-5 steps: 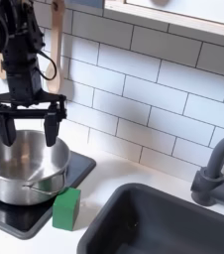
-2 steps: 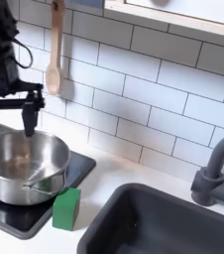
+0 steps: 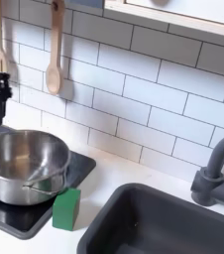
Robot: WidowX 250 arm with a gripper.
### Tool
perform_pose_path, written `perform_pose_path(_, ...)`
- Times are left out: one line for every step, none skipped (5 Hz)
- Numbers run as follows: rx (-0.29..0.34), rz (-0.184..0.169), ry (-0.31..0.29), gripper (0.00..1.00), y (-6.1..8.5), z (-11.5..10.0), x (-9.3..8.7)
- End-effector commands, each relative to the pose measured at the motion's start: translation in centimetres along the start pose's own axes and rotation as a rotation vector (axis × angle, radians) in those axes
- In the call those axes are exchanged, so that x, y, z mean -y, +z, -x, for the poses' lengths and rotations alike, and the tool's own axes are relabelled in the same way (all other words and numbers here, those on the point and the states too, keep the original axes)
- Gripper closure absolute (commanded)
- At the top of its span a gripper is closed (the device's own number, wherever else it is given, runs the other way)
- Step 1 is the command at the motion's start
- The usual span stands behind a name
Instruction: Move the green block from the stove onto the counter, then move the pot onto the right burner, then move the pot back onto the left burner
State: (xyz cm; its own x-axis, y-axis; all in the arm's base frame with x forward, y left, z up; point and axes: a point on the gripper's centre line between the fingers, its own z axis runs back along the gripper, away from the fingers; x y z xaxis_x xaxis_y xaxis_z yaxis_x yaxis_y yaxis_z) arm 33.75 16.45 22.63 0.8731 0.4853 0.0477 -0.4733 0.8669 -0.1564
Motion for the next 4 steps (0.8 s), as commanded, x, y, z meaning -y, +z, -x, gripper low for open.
perform_pose_path(0.001, -0.031, 0.068, 0.0, -0.1, -1.1, -4.1)
perform_pose_path(0.002, -0.06, 0.104, 0.0, -0.3, -1.1, -5.7)
perform_pose_path(0.036, -0.096, 0.06, 0.0, -0.3, -1.1, -5.7)
perform_pose_path(0.014, -0.134, 0.036, 0.0, -1.3, -1.3, -5.8)
